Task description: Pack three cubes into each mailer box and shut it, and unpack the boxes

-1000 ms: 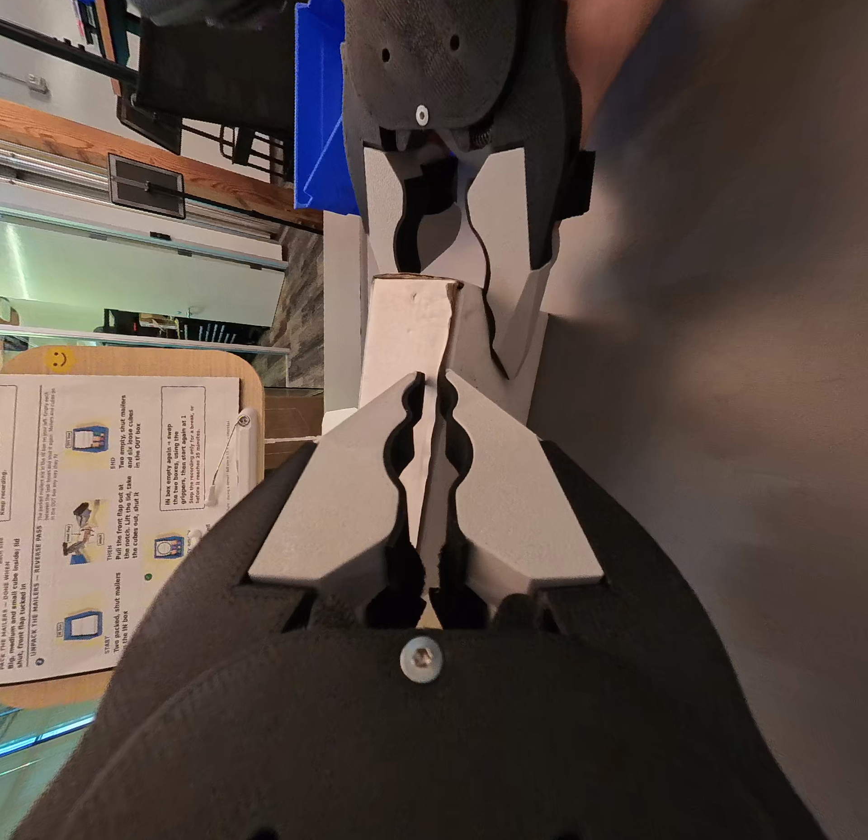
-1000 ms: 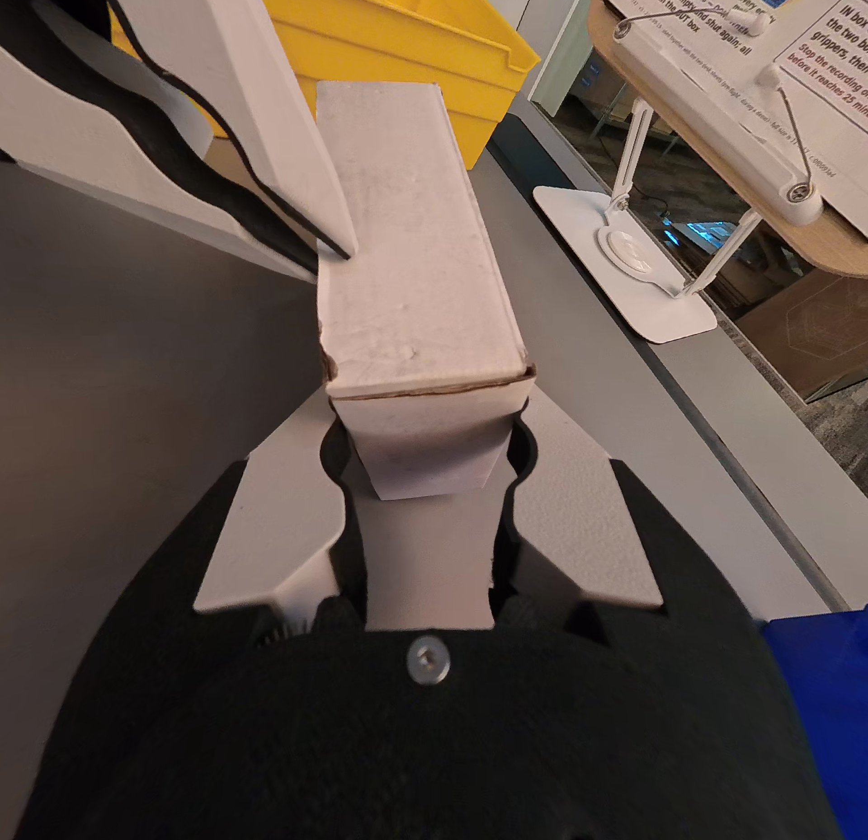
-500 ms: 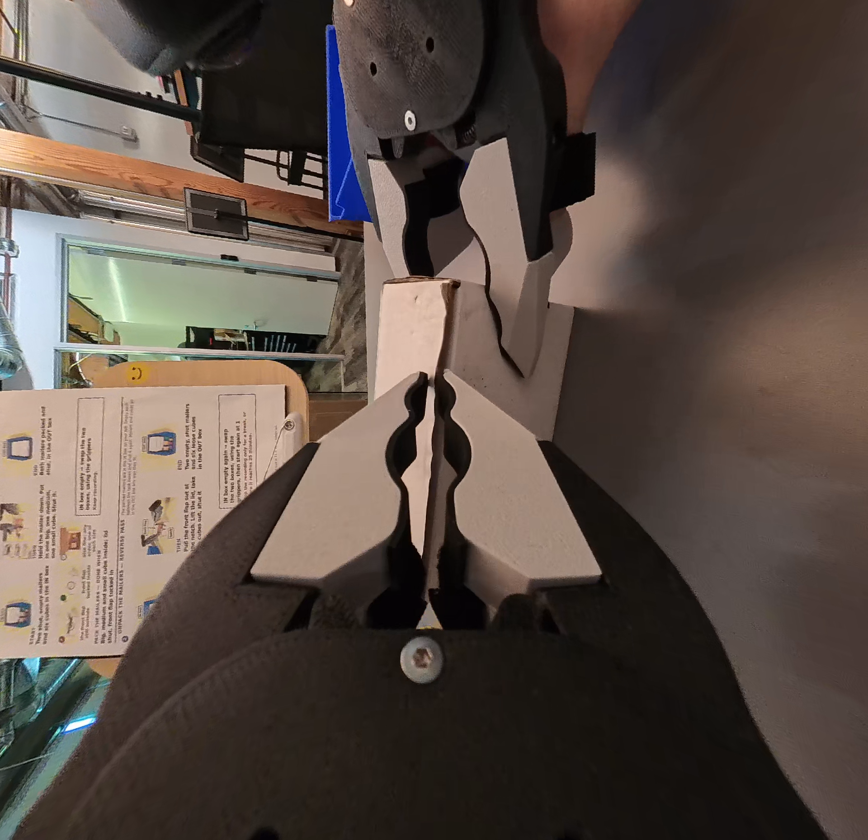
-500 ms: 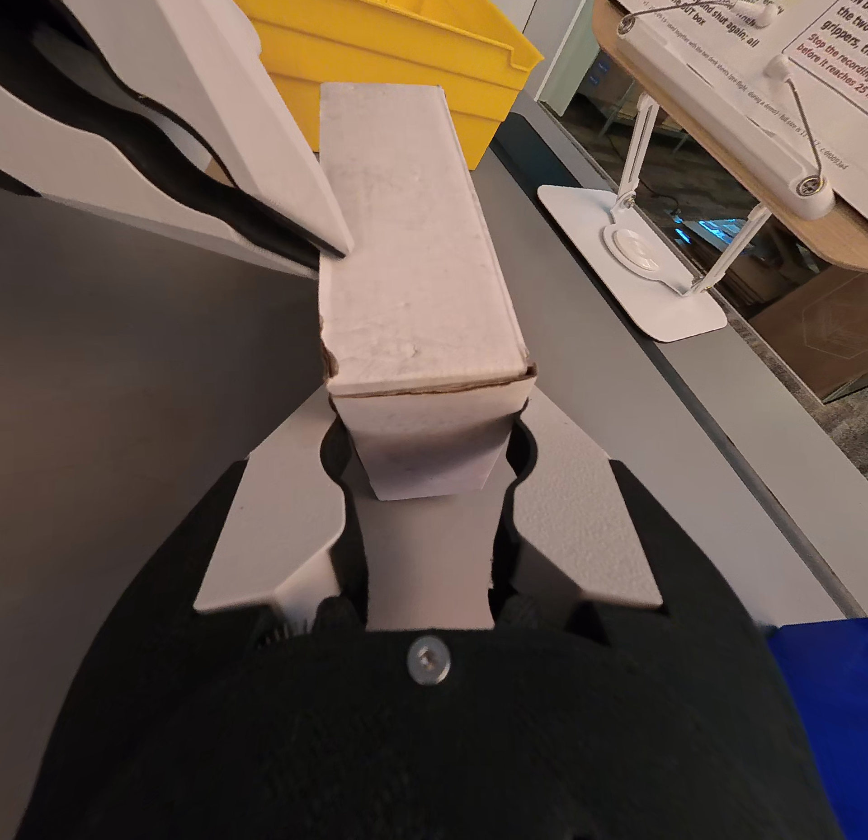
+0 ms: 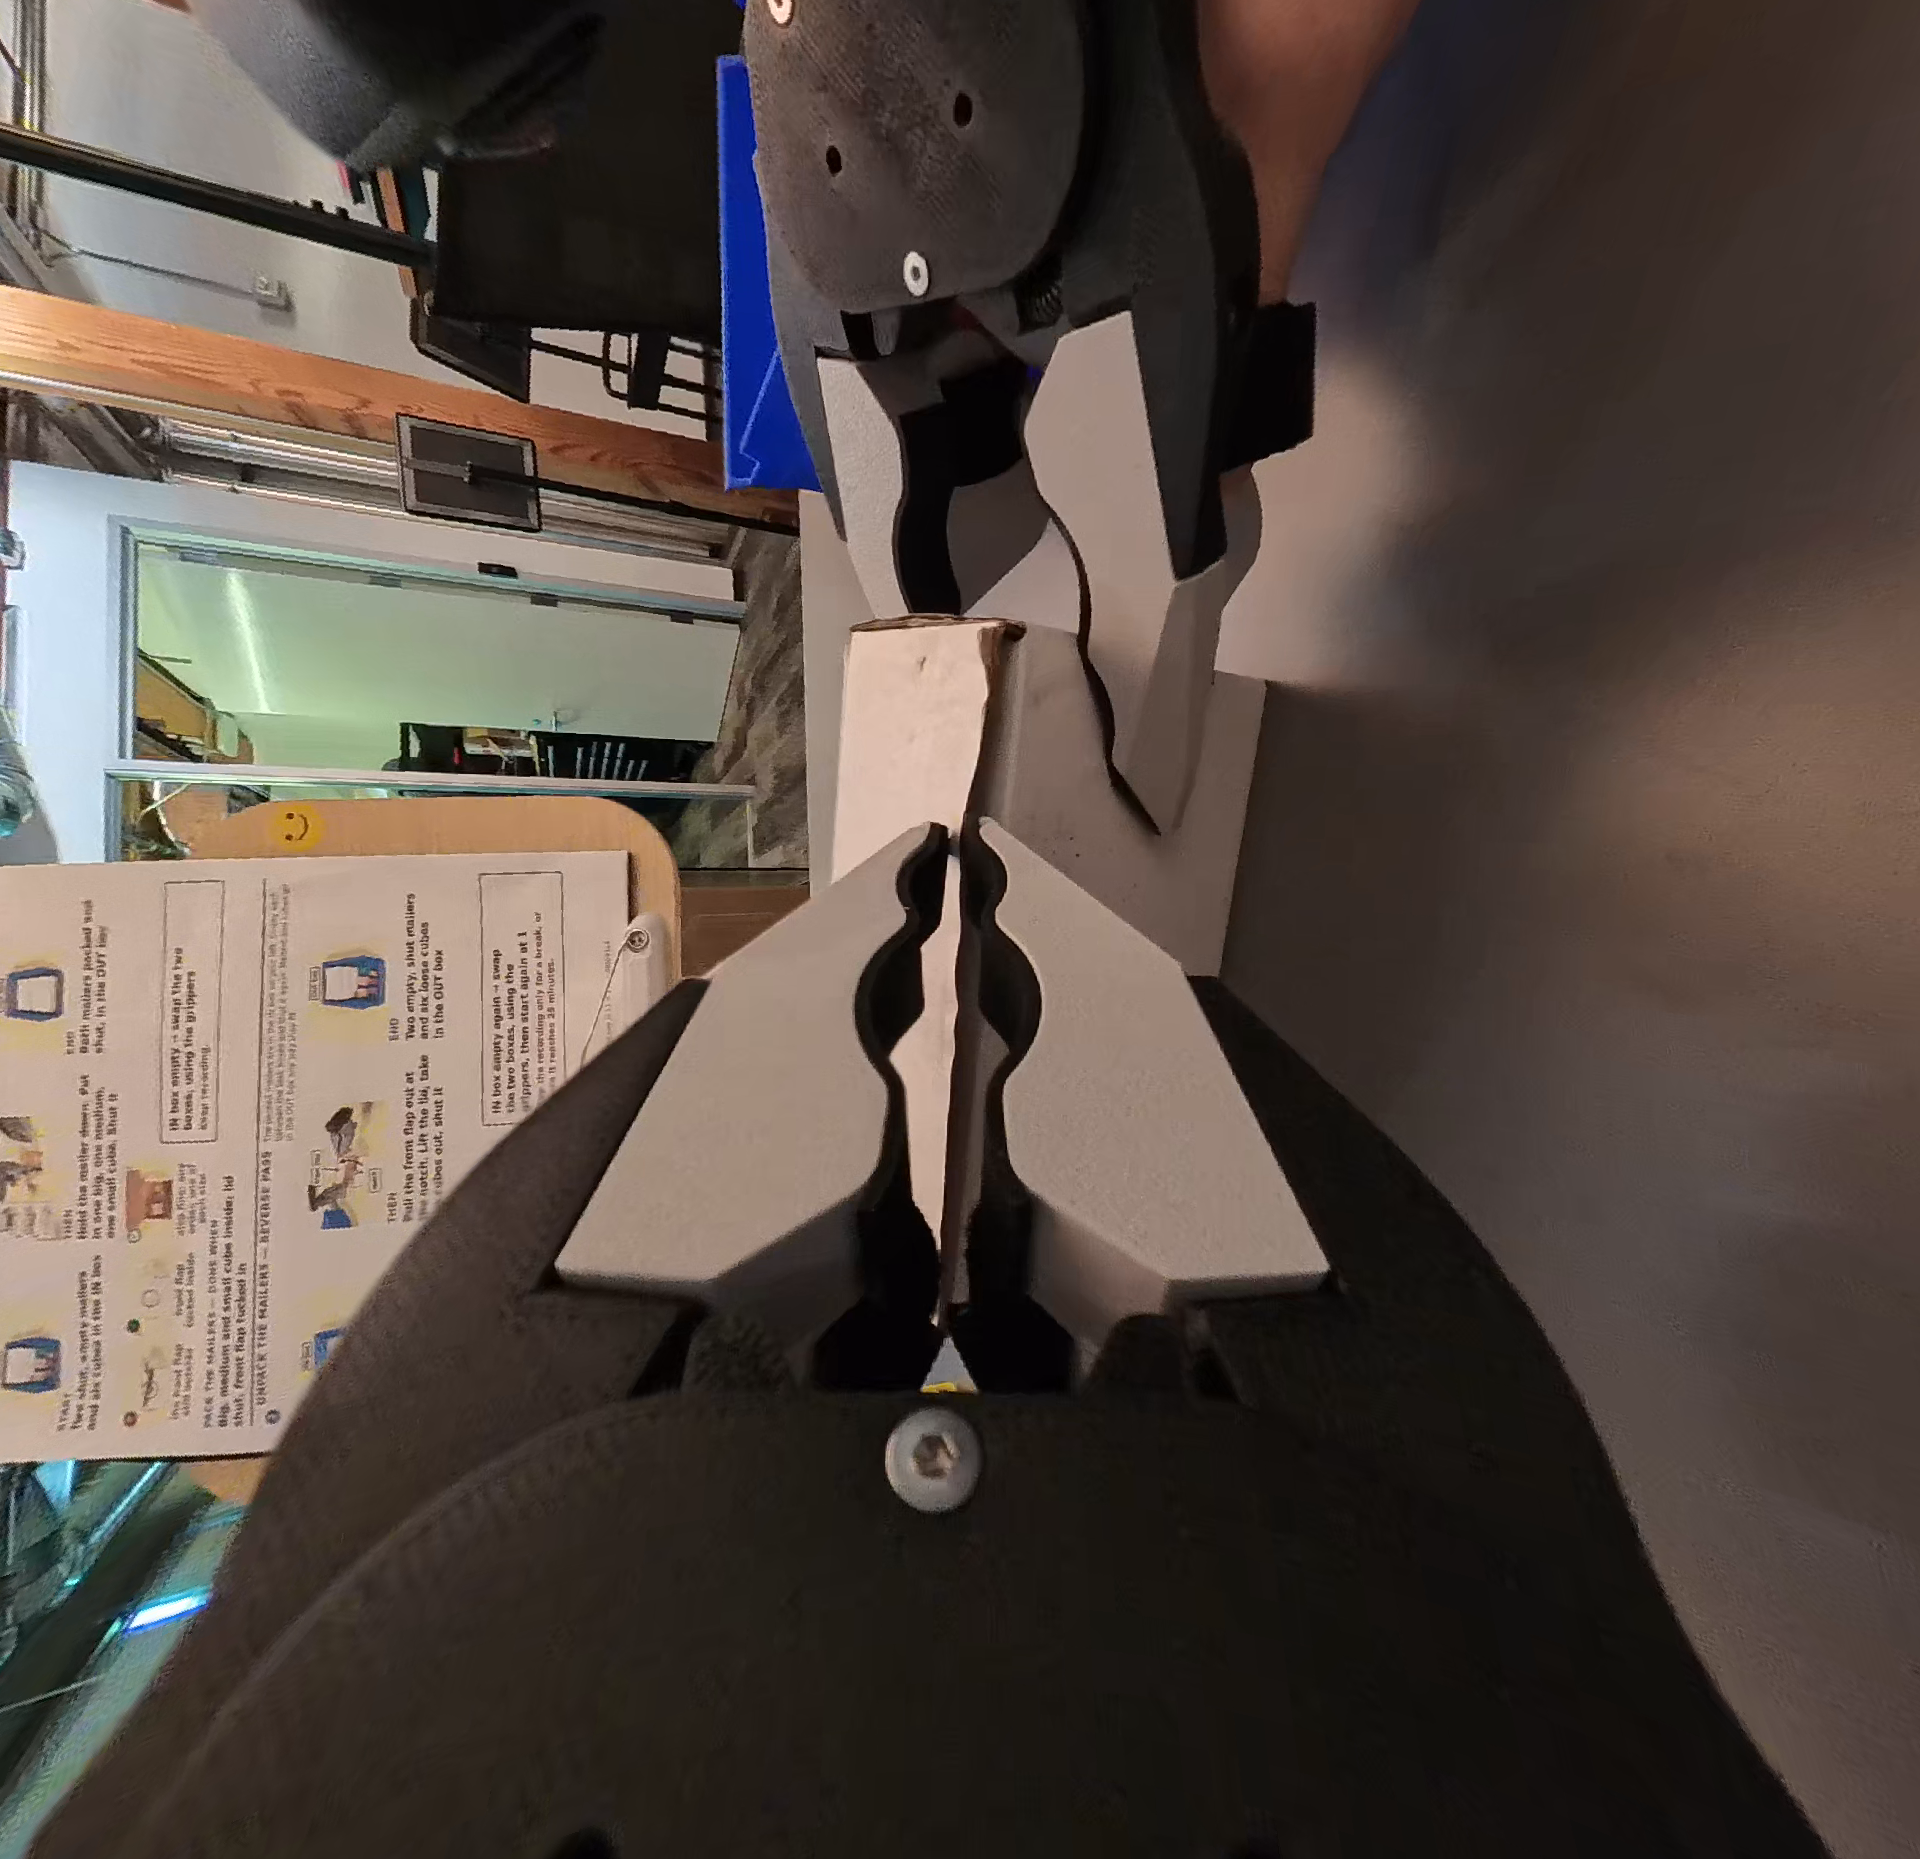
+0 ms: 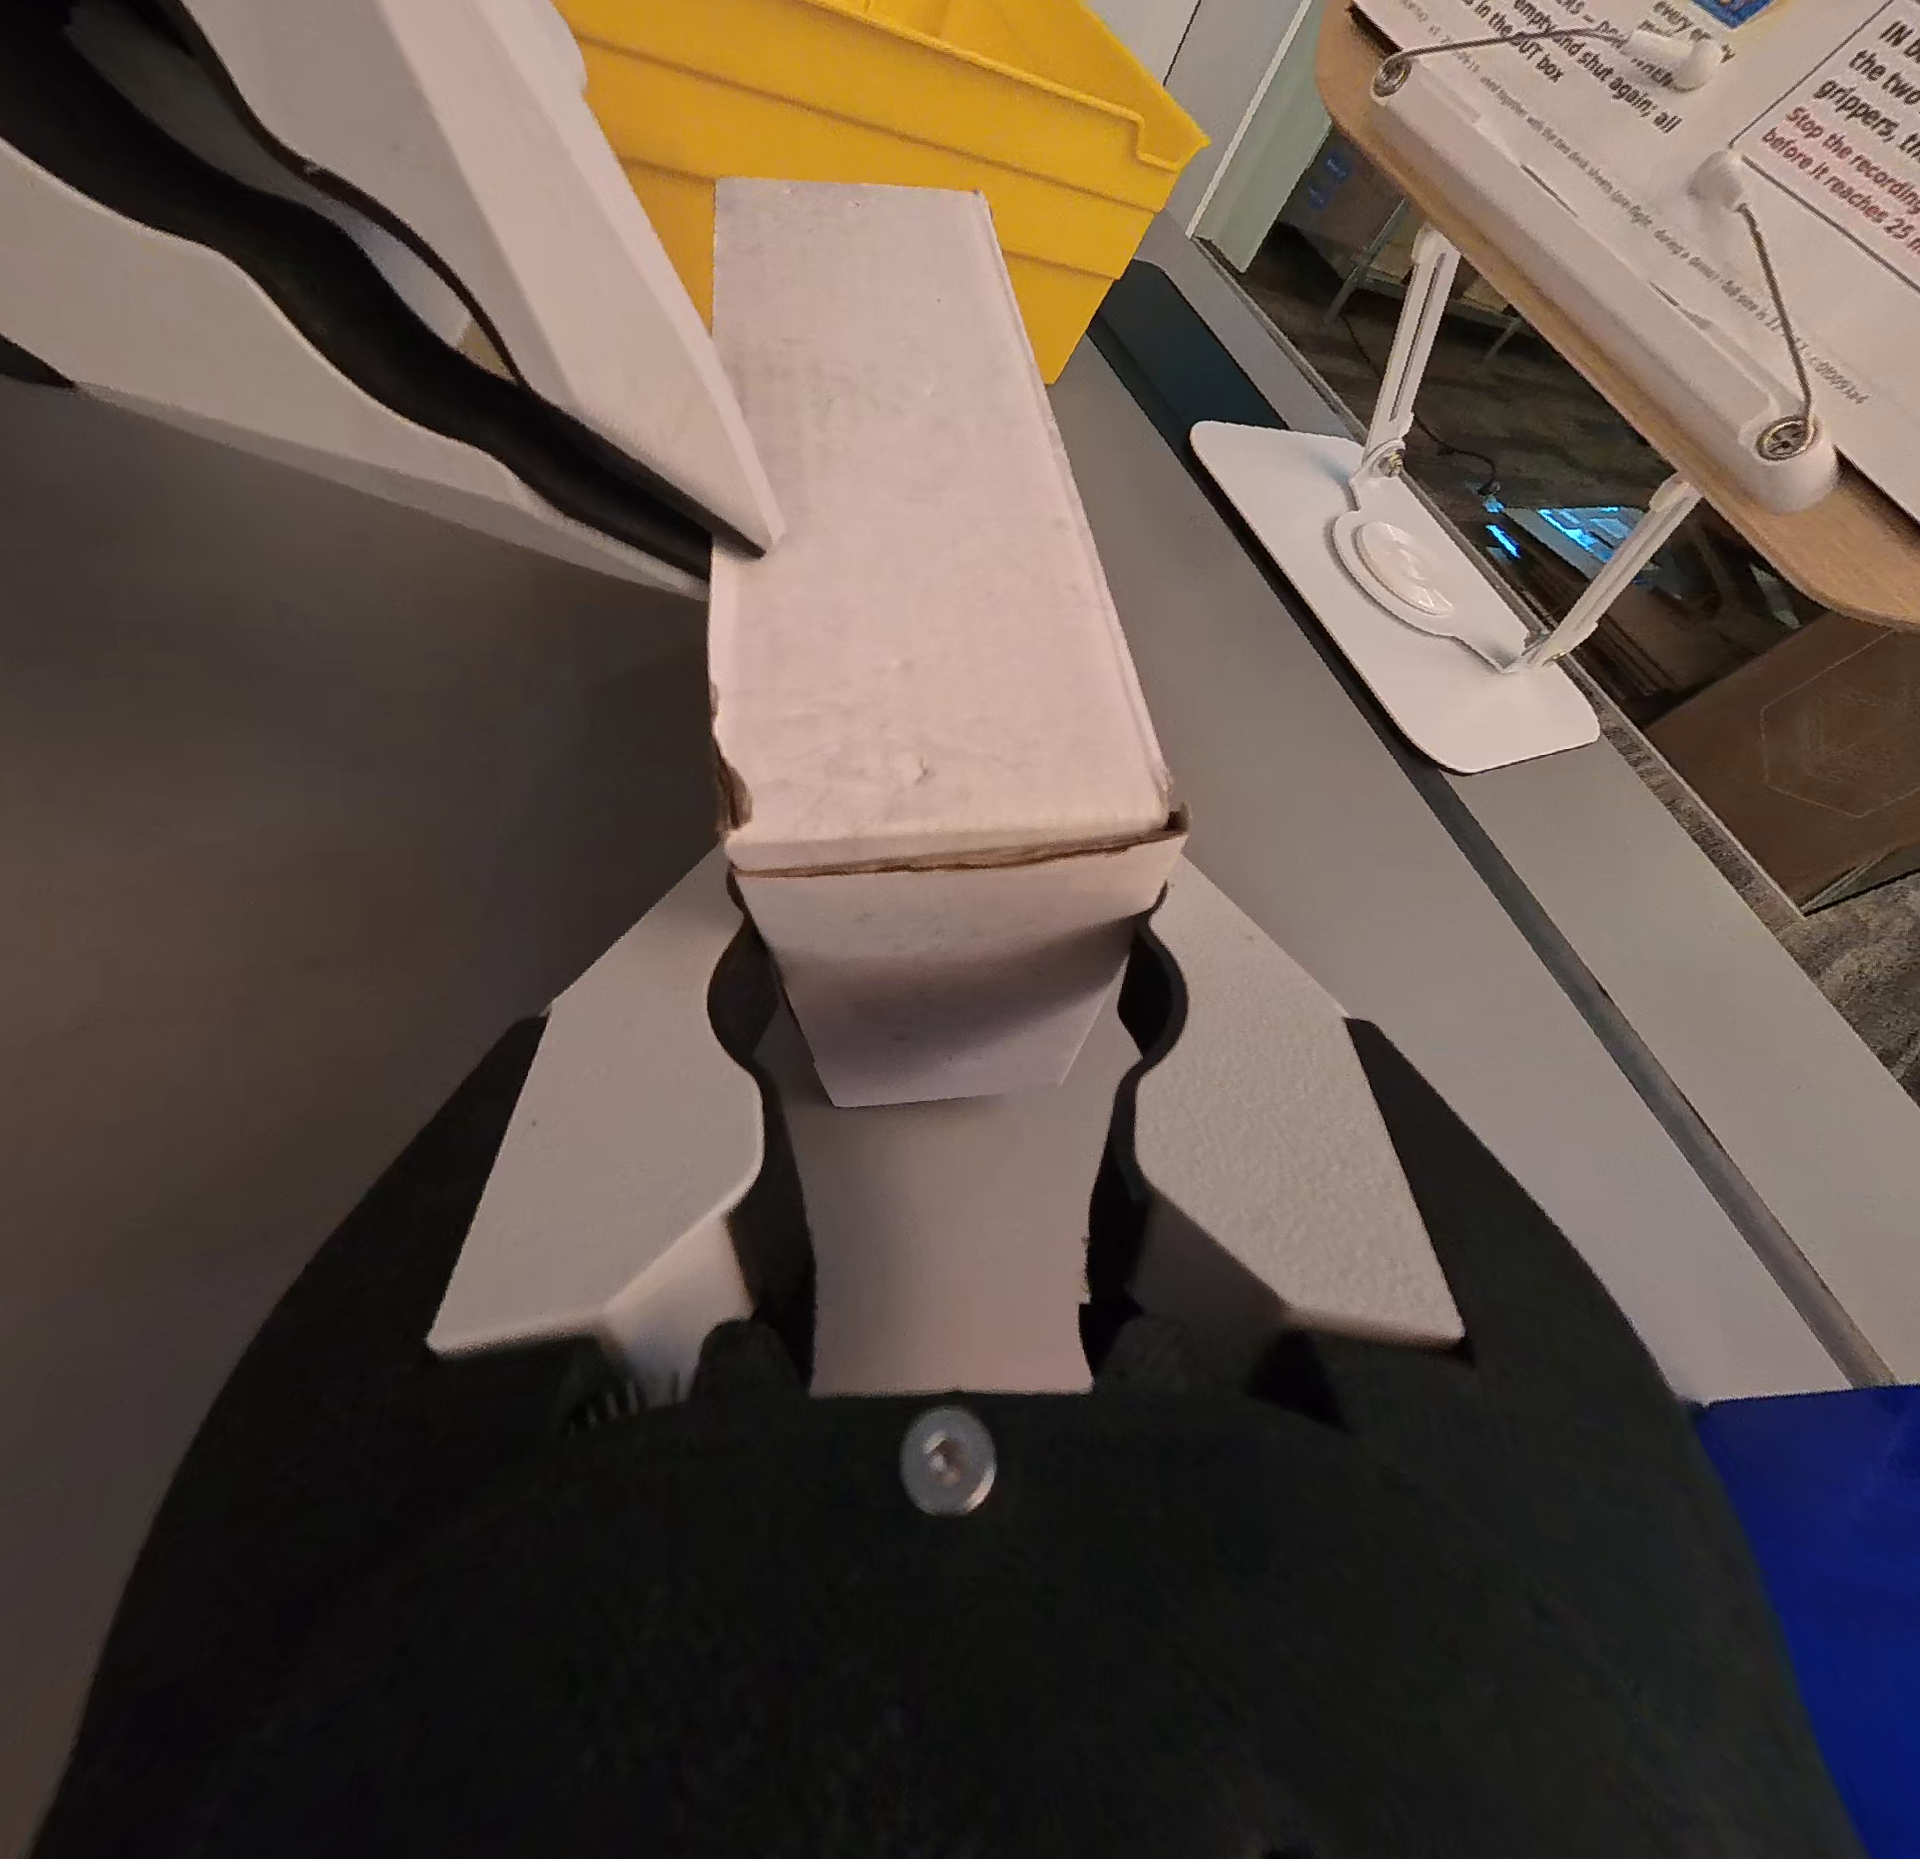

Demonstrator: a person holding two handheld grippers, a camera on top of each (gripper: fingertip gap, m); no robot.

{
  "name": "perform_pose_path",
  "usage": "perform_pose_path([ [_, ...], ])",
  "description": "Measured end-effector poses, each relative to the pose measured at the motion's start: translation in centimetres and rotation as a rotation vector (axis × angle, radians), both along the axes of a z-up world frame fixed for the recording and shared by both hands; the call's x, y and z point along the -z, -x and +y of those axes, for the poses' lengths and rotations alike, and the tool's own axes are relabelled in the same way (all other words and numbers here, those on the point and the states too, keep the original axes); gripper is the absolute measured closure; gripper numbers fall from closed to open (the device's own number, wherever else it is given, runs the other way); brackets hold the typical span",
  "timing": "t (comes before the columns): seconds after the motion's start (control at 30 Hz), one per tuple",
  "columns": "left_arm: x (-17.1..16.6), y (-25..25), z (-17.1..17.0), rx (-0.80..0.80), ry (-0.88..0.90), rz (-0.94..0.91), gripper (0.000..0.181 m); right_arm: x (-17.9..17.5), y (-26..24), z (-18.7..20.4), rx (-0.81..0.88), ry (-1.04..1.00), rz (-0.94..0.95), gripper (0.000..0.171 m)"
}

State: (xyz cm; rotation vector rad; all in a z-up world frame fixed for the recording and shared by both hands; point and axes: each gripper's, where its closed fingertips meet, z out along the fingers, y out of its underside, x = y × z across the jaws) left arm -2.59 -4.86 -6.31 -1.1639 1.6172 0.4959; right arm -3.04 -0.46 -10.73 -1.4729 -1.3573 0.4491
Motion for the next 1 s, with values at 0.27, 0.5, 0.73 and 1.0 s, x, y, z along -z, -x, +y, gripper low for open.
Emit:
perform_pose_path([
  [0.27, -0.1, 0.0, 0.1, -0.001, -0.053, 0.023, 0.181, 0.0, 0.0, 0.1, -0.001, 0.012, 0.002, 0.105],
  [0.5, -0.2, 0.0, 0.2, -0.003, -0.061, 0.016, 0.179, 0.0, 0.0, 0.1, -0.002, 0.02, 0.003, 0.106],
  [0.73, -0.9, 0.2, 0.6, -0.003, -0.128, -0.013, 0.162, 0.1, 0.0, 0.2, 0.002, 0.034, 0.002, 0.105],
  [1.0, -1.2, 2.3, 1.1, -0.036, -0.234, 0.047, 0.156, 0.1, 0.0, 0.2, 0.004, 0.039, -0.001, 0.105],
])
